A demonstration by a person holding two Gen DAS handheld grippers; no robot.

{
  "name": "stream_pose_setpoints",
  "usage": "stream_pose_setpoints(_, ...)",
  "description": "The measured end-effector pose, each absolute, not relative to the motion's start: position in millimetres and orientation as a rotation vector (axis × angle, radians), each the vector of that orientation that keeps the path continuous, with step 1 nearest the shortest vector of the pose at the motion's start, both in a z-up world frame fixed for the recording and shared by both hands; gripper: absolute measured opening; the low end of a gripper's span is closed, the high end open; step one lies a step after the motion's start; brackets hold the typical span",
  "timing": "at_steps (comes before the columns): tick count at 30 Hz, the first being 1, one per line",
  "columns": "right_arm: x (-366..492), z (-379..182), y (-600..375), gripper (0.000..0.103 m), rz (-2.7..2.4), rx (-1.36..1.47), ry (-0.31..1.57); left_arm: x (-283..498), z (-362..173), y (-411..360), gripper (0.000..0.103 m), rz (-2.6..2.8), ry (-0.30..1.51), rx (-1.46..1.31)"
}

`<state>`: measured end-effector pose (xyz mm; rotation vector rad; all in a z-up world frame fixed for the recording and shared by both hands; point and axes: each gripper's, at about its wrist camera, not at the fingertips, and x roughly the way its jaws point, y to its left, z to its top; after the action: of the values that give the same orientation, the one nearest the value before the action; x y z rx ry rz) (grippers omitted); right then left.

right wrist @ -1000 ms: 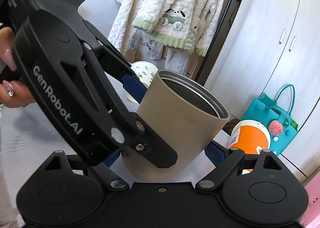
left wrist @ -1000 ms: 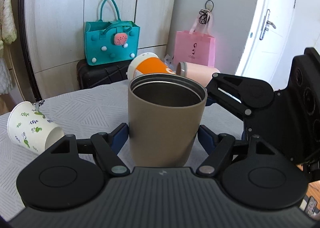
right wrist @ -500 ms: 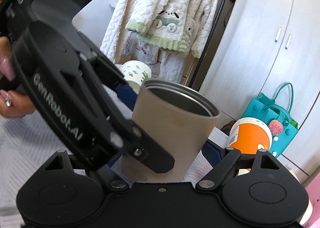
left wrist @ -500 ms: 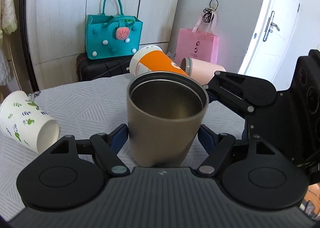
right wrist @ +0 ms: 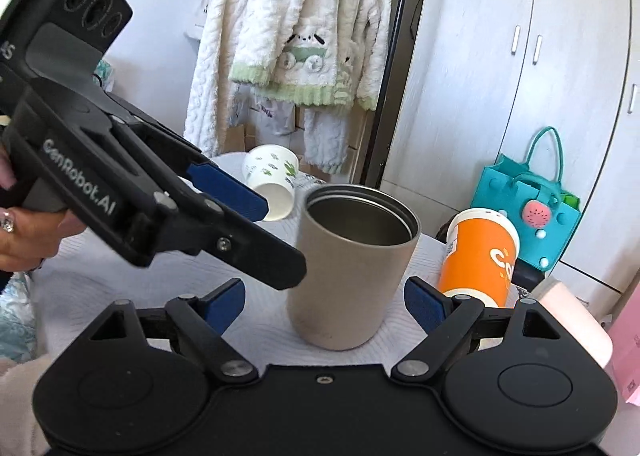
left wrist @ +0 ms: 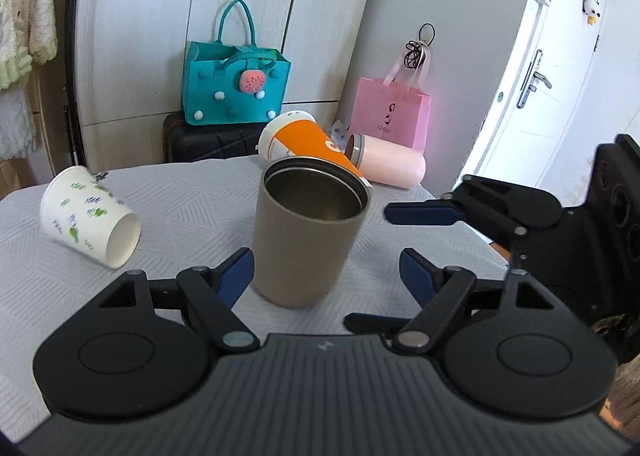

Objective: Flip cup upright
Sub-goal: 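Open the left gripper and withdraw both tools from the tumbler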

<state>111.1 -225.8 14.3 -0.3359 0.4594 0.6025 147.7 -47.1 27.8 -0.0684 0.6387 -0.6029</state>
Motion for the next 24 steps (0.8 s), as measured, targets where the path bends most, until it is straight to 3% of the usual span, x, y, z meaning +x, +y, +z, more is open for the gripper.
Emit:
stream_pose_setpoints(14, 47, 49, -237, 0.091, 0.511, -0.238, 0.399, 80, 40, -27, 0.081, -0.335, 0.582, -0.065)
stream_pose_setpoints(20, 25, 51, -242, 0.097, 0.391, -0.188, 0.395, 52, 38, -17, 0.090, -0.265, 0.562, -0.085)
stream_pose_setpoints(24, 12, 46, -242, 0.103, 0.268, -0.178, 0.375, 40, 35, -16, 0.102, -0.212, 0.554, -0.094)
